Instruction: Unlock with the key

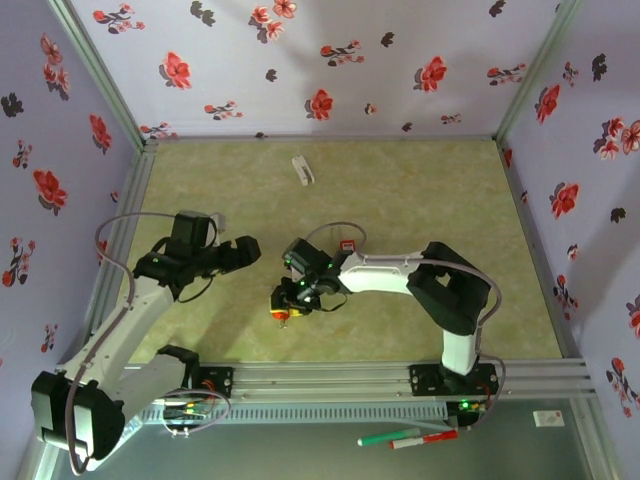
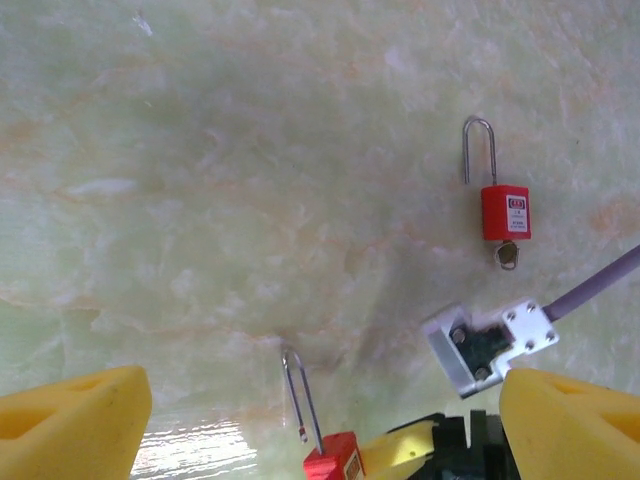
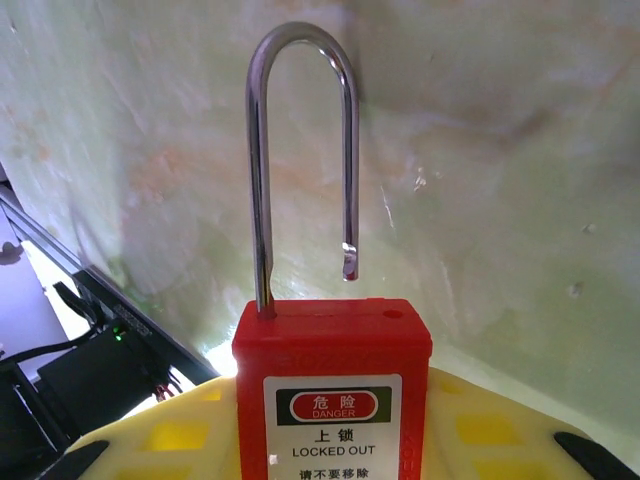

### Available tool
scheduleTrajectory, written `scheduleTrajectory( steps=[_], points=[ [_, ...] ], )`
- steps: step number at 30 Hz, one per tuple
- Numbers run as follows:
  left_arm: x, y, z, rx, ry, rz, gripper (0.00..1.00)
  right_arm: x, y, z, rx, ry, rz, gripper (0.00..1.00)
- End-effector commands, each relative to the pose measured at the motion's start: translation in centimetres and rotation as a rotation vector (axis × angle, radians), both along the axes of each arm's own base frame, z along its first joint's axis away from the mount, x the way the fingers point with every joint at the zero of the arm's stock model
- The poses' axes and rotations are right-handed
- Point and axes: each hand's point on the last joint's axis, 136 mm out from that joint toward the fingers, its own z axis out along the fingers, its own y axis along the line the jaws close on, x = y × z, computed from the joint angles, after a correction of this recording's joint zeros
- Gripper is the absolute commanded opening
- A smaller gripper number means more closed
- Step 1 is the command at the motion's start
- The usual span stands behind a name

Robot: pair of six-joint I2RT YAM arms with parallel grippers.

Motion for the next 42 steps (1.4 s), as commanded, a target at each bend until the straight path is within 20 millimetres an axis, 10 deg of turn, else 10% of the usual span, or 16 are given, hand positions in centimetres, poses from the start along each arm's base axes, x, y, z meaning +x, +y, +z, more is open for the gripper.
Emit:
scheduleTrajectory(
  steps=[1,13,31,42],
  points=[
    [-0.2,-0.1,-0.9,-0.001,0.021,-0.021,0.9,0.1,-1.2,-0.8,-0.026,0.03,-0.029,0.16],
    [0.1,-0.5,-1.1,-0.003,0.029,-0.024,0.9,1.7,-6.9,-2.4,-0.334,-0.096,0.003,0.19],
    [0.5,-0.5,-0.8,0.011,0.017,-0.028,0.9,10.7,-7.6,-3.1,-0.726,-0.411,0.008,0.18],
    [1.6,-0.1,-0.3,-0.008,-0.009,0.019,0.92,12.0,-6.5,1.3,-0.54,-0.482,-0.076,0.68]
  ],
)
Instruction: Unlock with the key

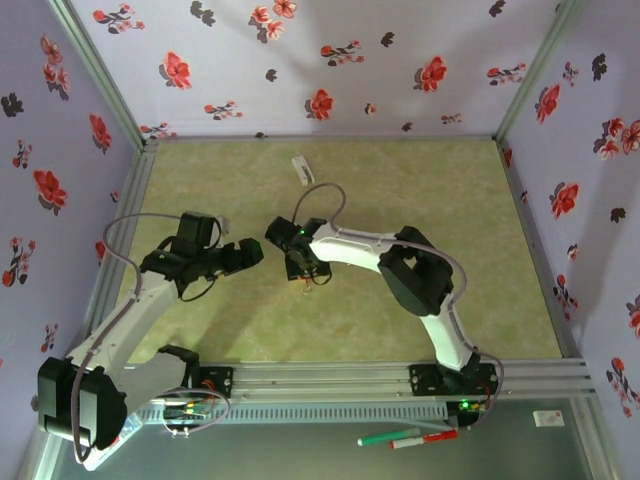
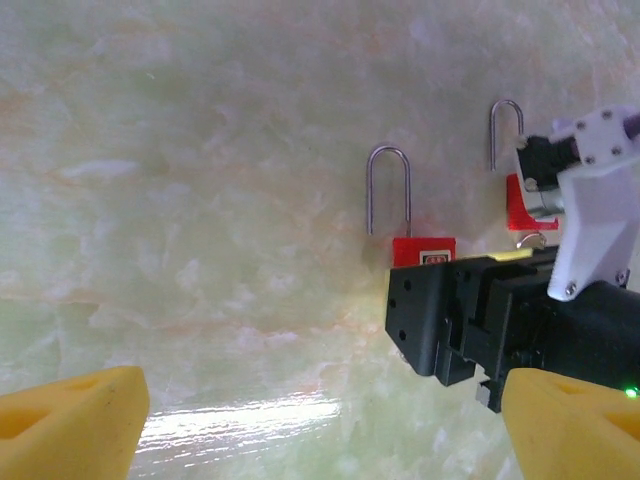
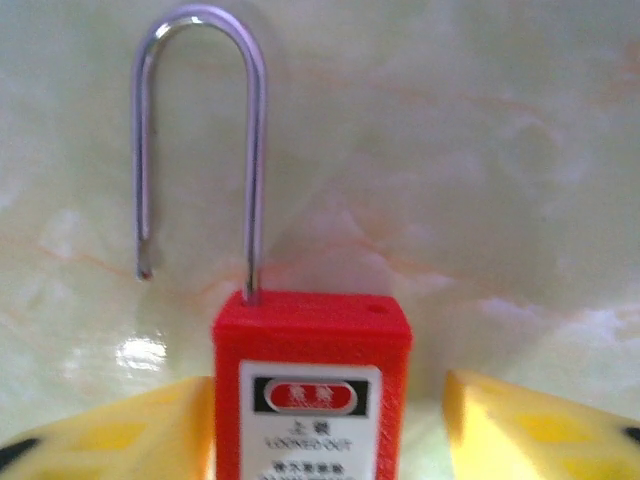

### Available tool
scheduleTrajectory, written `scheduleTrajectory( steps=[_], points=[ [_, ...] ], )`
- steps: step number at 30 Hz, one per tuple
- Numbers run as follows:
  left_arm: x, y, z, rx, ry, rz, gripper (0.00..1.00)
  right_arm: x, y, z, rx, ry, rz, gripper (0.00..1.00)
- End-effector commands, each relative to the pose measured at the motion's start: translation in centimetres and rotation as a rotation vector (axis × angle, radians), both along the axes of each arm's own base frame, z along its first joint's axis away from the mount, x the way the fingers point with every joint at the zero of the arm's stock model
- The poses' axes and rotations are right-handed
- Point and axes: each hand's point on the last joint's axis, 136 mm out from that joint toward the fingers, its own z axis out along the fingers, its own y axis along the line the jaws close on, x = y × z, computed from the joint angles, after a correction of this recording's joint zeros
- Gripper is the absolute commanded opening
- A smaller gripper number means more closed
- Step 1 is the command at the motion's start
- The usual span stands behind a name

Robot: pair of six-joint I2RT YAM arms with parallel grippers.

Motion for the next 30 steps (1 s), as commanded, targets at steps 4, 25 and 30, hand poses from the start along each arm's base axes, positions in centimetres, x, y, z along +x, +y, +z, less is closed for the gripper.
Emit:
scheduleTrajectory(
  steps=[4,25,30],
  points=[
    [2.7,1.1,2.5,-0.011,-0.109,0.071,0.93,1.1,-1.5,9.5,0.234,-0.19,-0.001,0.89],
    [8.1,13.4,4.3,0.621,-0.833,0.371,1.0,5.3,-35.9,11.8,-0.137,-1.008,-0.364,0.99],
    [8.1,13.9,2.2,0.772,-0.856,0.289,1.0,7.0,-37.2,10.3,-0.093,-1.116,-0.414,0.99]
  ],
)
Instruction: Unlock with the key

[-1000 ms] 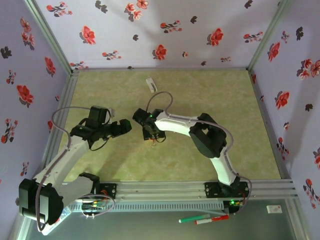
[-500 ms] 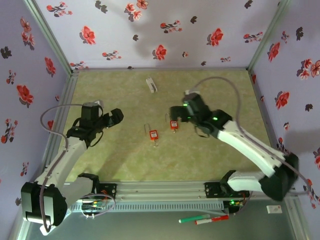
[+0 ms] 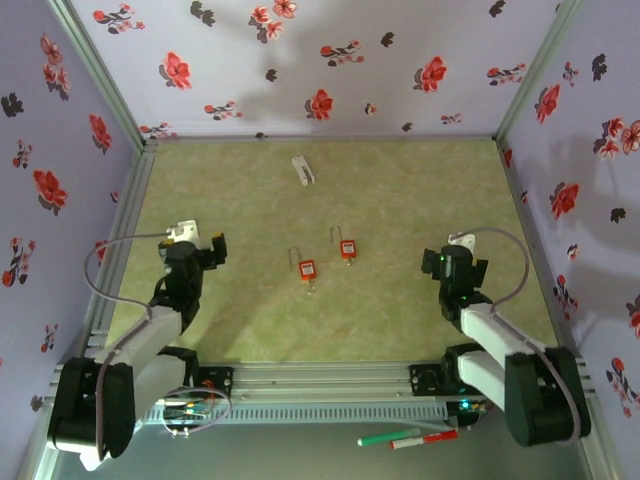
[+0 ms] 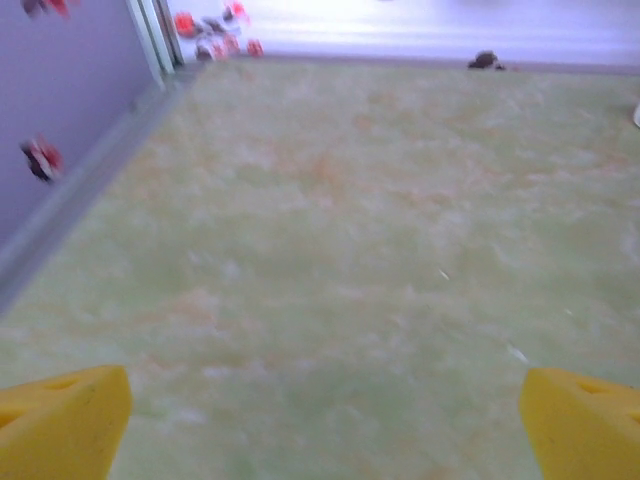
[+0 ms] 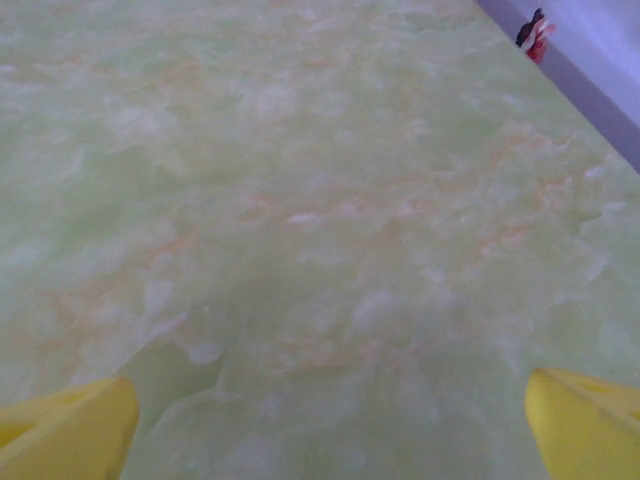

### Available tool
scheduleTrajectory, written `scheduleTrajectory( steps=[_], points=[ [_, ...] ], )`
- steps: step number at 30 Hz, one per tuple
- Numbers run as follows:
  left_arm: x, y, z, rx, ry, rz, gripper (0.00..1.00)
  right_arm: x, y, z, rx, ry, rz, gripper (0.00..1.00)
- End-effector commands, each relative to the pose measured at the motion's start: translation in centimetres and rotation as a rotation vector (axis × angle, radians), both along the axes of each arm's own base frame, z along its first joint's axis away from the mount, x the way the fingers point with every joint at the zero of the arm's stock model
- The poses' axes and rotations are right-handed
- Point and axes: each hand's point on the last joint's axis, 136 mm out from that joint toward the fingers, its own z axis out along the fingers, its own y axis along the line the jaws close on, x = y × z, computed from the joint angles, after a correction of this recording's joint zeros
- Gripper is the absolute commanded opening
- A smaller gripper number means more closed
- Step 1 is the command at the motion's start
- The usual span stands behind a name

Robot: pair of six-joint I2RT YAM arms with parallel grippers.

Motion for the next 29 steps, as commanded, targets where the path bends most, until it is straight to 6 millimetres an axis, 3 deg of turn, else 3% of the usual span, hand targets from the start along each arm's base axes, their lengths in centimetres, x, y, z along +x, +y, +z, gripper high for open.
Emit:
scheduleTrajectory(
  steps=[1,3,5,7,8,9,11,12,14,29],
  points=[
    [1.1,1.2,2.0,0.168,-0.127,0.024,1.0,4.1,0.9,5.7,-0.004,-0.329,0.063,0.99],
    [1.4,0.9,0.9,0.164,-0.155,-0.007,1.0,5.5,2.1,5.4,-0.012,-0.35,0.132,0.99],
    [1.7,0.2,-0.3,0.153,-0.193,-0.049,1.0,6.5,2.4,2.6,-0.01,-0.299,0.149,0.99],
    [3.0,-0.7,-2.0,0.156,-0.15,-0.103,1.0,7.0,2.3,3.3,-0.017,-0.37,0.141,0.99],
    [3.9,-0.7,-2.6,0.153,-0.132,-0.106,1.0,6.8,1.9,2.9,0.01,-0.309,0.129,0.99],
    [4.3,0.5,-2.9,0.107,-0.125,-0.067,1.0,7.1,1.2,2.6,0.039,-0.267,0.089,0.99],
    [5.1,2.1,-3.3,0.018,-0.074,-0.04,1.0,8.3,-2.2,2.1,0.042,-0.256,-0.084,0.99],
    [5.8,2.3,-3.7,-0.004,-0.034,-0.049,1.0,8.5,-1.7,2.0,0.042,-0.227,-0.059,0.99],
    [7.2,2.7,-4.1,-0.029,0.054,-0.046,1.0,8.4,-1.7,1.7,0.053,-0.206,-0.049,0.99],
    [7.0,3.2,-3.8,-0.026,0.018,-0.027,1.0,8.4,-1.7,1.9,0.047,-0.218,-0.058,0.99]
  ],
)
